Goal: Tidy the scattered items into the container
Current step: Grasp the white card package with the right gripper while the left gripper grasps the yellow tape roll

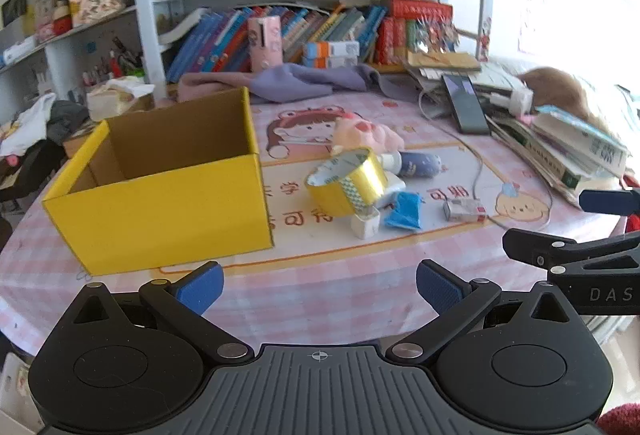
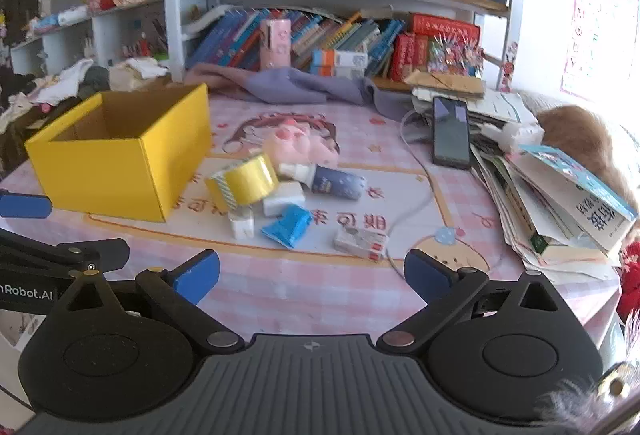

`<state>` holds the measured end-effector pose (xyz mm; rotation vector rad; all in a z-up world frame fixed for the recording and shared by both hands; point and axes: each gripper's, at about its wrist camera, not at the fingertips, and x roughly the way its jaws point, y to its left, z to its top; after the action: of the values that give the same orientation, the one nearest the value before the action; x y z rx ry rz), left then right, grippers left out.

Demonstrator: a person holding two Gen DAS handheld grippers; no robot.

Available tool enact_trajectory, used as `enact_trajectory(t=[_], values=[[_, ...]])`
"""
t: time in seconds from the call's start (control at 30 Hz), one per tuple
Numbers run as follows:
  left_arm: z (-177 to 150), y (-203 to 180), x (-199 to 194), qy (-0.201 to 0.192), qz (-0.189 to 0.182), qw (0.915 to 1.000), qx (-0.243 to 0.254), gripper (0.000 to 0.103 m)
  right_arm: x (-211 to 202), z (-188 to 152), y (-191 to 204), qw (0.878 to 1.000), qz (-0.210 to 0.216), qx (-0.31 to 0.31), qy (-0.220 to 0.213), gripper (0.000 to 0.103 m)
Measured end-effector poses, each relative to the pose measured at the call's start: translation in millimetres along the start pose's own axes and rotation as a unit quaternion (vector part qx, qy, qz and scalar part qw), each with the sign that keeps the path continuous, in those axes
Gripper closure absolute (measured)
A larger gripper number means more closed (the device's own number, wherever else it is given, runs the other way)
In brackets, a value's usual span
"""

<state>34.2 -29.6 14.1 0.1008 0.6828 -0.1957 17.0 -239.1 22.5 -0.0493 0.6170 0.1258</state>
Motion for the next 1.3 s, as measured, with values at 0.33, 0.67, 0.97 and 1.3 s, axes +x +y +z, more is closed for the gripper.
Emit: enact_trajectory(t=[0.33,0.67,0.97,1.3], values=[[18.0,-8.6,13.9,-0.003,0.000,1.0000,0.008,0.000,13.1,2.6,-19.8,1.000,-0.004,0.008,0.020,0.013],[41.7,-35.9,40.1,0.013,0.003,0.9989,0.046,0.000,49.6,24.1,-40.4,0.998,0.013,-0.019,0.051,0.014],[77.3,-55.5,74.0,0.002,0.019,0.9983,0.054,0.001,103.7,48.5,-59.2,0.992,0.065,-0.069,0.089,0.029],[95.5,-57.0,126.0,0.073,0.055,0.9949,0.043,0.005,161.3,58.7,-55.2,0.960,0.135,-0.187,0.157,0.034]])
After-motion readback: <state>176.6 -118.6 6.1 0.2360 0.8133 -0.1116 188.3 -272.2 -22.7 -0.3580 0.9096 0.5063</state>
